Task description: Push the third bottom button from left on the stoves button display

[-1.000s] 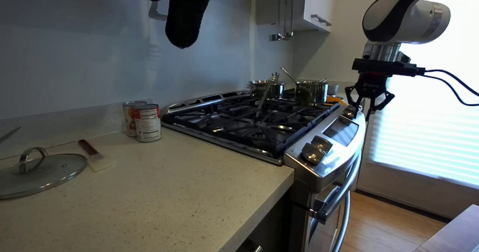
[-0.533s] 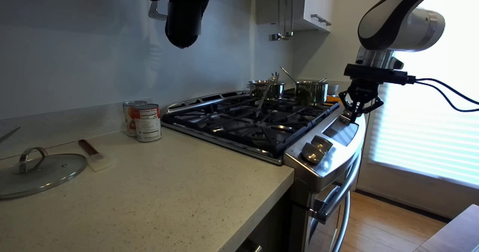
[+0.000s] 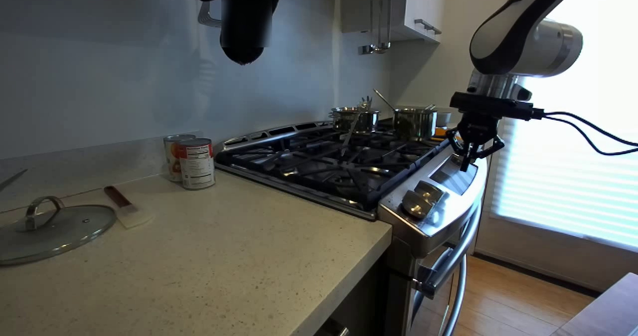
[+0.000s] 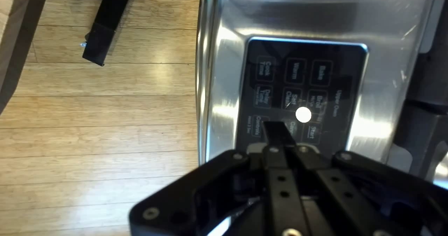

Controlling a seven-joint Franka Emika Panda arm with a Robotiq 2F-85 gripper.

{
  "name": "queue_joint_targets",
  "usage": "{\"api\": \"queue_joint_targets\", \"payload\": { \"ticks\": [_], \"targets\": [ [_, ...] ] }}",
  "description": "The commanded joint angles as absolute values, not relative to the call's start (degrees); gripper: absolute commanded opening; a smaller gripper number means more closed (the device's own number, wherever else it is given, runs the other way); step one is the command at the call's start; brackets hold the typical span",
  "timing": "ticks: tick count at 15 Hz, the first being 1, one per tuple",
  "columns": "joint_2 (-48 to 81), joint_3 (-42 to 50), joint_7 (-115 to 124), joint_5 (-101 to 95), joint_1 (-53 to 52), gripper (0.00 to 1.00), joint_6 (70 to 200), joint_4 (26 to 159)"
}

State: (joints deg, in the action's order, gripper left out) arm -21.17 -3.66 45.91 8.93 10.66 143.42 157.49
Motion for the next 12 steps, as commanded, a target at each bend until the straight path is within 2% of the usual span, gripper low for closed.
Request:
{"api": "queue_joint_targets", "payload": {
  "ticks": [1,12],
  "targets": [
    [-21.19,-1.51,46.97,11.09,10.15,0.00,141.36,157.43],
    [-17.70,-2.39,48.21,8.27,11.00,0.00,143.45,157.25]
  ]
}}
